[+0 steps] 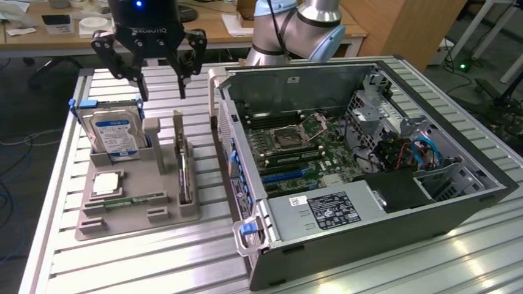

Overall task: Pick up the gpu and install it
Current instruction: 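Pick up the gpu and move the gpu toward the slot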

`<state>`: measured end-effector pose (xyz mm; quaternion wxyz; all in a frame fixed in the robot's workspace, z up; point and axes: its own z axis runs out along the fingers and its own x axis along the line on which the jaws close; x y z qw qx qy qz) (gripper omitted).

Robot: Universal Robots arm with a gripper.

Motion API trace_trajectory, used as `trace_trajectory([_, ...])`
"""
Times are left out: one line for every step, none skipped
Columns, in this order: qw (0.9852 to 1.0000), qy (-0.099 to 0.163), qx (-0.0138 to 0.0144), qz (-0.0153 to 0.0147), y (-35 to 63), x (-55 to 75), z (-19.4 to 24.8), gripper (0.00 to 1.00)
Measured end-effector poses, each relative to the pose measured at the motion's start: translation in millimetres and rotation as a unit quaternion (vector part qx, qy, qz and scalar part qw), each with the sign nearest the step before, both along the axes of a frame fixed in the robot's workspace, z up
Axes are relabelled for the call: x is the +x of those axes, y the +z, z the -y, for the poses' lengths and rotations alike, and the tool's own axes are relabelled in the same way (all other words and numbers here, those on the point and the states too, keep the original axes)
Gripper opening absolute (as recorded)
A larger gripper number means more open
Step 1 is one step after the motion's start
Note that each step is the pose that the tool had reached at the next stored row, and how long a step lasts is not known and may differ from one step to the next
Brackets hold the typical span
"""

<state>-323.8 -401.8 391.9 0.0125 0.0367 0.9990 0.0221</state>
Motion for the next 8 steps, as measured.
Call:
trace_trajectory([1.0000, 0.002, -0.0001, -0.0006, -0.2, 0.0, -0.3, 0.58])
trace_trajectory([1.0000, 0.006, -0.0003, -0.0017, -0.6, -0.1, -0.4, 0.58])
trace_trajectory([0.9999, 0.011, -0.0013, -0.0032, -1.2, -0.1, -0.4, 0.65])
trace_trajectory([0.9999, 0.014, -0.0024, -0.0045, -1.6, 0.0, -0.3, 0.65])
trace_trajectory([0.9999, 0.015, -0.0033, -0.0054, -2.1, 0.1, -0.1, 0.65])
trace_trajectory([0.9998, 0.017, -0.0039, -0.0061, -2.6, 0.5, 0.1, 0.65])
trace_trajectory([0.9998, 0.018, -0.0043, -0.0068, -3.1, 1.3, 0.2, 0.65])
trace_trajectory([0.9998, 0.020, -0.0043, -0.0068, -3.8, 2.1, 0.3, 0.65])
